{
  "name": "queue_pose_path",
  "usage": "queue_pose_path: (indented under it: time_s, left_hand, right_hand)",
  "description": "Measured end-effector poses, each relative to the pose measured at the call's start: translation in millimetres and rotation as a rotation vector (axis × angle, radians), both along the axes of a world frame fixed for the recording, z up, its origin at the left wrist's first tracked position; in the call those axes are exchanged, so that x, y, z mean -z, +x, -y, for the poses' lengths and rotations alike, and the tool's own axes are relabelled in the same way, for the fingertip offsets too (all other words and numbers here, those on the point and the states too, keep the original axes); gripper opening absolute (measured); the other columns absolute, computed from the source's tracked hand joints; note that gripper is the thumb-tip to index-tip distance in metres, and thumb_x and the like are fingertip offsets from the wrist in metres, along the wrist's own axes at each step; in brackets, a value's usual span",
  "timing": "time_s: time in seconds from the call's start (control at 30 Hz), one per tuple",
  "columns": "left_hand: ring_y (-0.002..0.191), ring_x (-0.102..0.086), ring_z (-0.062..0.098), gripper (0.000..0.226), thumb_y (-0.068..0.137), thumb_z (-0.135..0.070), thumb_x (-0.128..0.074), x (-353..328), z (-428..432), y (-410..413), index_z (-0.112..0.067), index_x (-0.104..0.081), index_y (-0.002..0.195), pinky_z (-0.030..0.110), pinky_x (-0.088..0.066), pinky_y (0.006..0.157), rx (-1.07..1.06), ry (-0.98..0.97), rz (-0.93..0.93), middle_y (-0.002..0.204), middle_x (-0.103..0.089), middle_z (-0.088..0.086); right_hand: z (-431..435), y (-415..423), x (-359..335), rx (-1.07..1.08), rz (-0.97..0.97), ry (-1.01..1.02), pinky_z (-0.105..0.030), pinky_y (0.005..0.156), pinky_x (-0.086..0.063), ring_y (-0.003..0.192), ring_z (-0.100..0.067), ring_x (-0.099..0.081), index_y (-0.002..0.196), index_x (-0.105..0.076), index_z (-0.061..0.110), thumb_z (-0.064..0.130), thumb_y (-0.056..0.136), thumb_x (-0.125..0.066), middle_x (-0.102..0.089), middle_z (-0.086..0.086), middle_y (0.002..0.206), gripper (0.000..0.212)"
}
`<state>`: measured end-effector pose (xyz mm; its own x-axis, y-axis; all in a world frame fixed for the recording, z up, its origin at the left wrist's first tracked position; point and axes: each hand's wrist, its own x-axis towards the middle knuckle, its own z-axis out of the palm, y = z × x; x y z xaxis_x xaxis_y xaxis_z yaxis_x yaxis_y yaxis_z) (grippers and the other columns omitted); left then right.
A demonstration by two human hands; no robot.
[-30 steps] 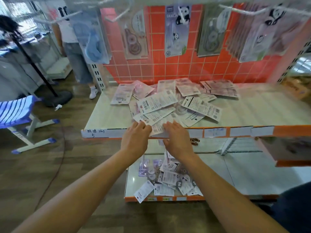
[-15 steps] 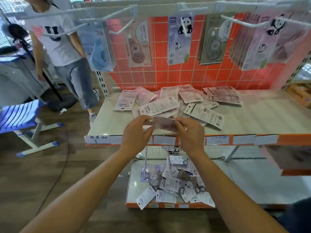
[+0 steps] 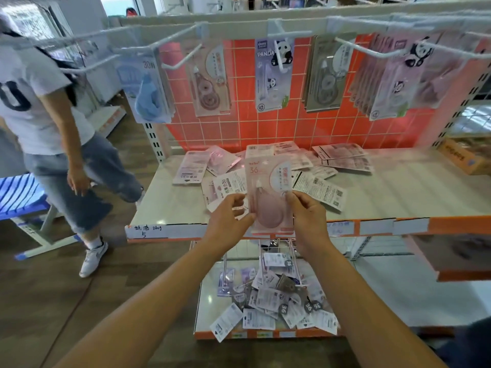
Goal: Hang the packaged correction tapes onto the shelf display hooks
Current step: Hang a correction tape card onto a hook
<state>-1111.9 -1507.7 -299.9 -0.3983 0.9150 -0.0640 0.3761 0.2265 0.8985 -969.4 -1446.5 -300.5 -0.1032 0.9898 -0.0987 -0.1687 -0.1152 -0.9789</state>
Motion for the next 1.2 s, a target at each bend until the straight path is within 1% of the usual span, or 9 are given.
queue_pose_path:
  time_s: [0.13,0.2,0.37,0.43,0.53,0.67,0.8,0.97,1.2]
  left_hand:
    - [0.100,-0.064,0.011,0.020,0.089,-0.020,-0.066,-4.2,0.8,1.7,-0.029,-0.059,0.106,0.031,-0.051,0.094,0.062,0.002,0.032,0.103,-0.067,-0.009]
    - [0.096,-0.066,0.012,0.018,0.090,-0.017,-0.065,-9.1,1.6,4.3,-0.033,-0.060,0.098,0.033,-0.052,0.093,0.101,0.008,0.079,0.099,-0.069,-0.007]
    - [0.094,-0.067,0.025,0.019,0.092,-0.009,-0.061,-27.1,-1.4,4.7,-0.026,-0.060,0.100,0.038,-0.056,0.086,0.079,0.084,0.154,0.101,-0.070,0.002]
    - [0.097,-0.067,0.023,0.020,0.093,-0.006,-0.058,-36.4,-1.7,4.1,-0.025,-0.060,0.100,0.034,-0.057,0.085,0.079,0.113,0.212,0.104,-0.069,0.004]
    - [0.096,-0.069,0.020,0.021,0.096,-0.002,-0.052,-49.0,0.5,4.0,-0.020,-0.061,0.100,0.031,-0.057,0.081,0.048,0.163,0.331,0.103,-0.071,0.005]
    - [0.087,-0.071,0.017,0.020,0.098,-0.003,-0.047,-62.1,6.8,4.7,-0.016,-0.062,0.103,0.027,-0.058,0.073,-0.016,0.250,0.480,0.094,-0.074,0.002]
    - [0.087,-0.072,0.018,0.018,0.098,-0.004,-0.048,-67.9,14.8,2.5,-0.014,-0.062,0.104,0.026,-0.058,0.068,-0.089,0.344,0.552,0.096,-0.074,0.006]
    - [0.086,-0.072,0.019,0.018,0.096,-0.004,-0.048,-77.1,24.9,-3.7,-0.013,-0.063,0.103,0.025,-0.058,0.068,-0.184,0.469,0.556,0.095,-0.074,0.008]
    - [0.085,-0.072,0.017,0.021,0.096,-0.004,-0.048,-89.1,36.5,-26.9,-0.016,-0.064,0.101,0.022,-0.056,0.067,-0.230,0.554,0.450,0.091,-0.075,0.003]
  right_hand:
    - [-2.0,1.0,-5.2,-0.005,-0.027,-0.002,-0.038,0.078,-0.047,0.084,-0.019,-0.054,0.079,-0.066,0.016,0.018,0.095,-0.056,-0.062,-0.007,0.085,0.018]
    - [-3.9,-0.3,-12.4,-0.004,-0.050,-0.005,-0.041,0.079,-0.048,0.085,-0.021,-0.055,0.081,-0.065,0.014,0.019,0.096,-0.055,-0.062,-0.007,0.085,0.019]
    - [-7.0,-4.6,-36.4,-0.013,-0.090,-0.017,-0.053,0.094,-0.049,0.092,-0.027,-0.060,0.081,-0.067,0.017,0.020,0.095,-0.056,-0.067,-0.011,0.094,0.019]
    - [-6.6,-5.4,-47.3,-0.021,-0.111,0.010,-0.050,0.092,-0.051,0.093,-0.028,-0.062,0.081,-0.067,0.017,0.019,0.096,-0.055,-0.068,-0.010,0.093,0.019]
    - [-2.2,-6.7,-63.8,-0.067,-0.187,0.039,-0.039,0.074,-0.057,0.080,-0.022,-0.066,0.081,-0.065,0.015,0.015,0.096,-0.053,-0.070,-0.004,0.083,0.019]
    - [5.5,-11.5,-79.7,-0.145,-0.211,0.132,-0.046,0.083,-0.056,0.090,-0.029,-0.067,0.089,-0.068,0.014,0.012,0.097,-0.050,-0.071,-0.009,0.094,0.020]
    - [11.3,-14.3,-87.6,-0.235,-0.181,0.256,-0.030,0.074,-0.057,0.090,-0.020,-0.069,0.097,-0.069,0.013,0.010,0.096,-0.052,-0.073,-0.005,0.096,0.018]
    - [16.1,-21.6,-86.3,-0.315,-0.083,0.331,-0.026,0.075,-0.056,0.084,-0.016,-0.069,0.092,-0.069,0.015,0.007,0.095,-0.054,-0.074,-0.001,0.087,0.018]
    - [26.0,-51.7,-97.2,-0.311,-0.070,0.410,-0.024,0.076,-0.056,0.086,-0.014,-0.070,0.091,-0.070,0.020,0.007,0.093,-0.056,-0.074,0.000,0.089,0.019]
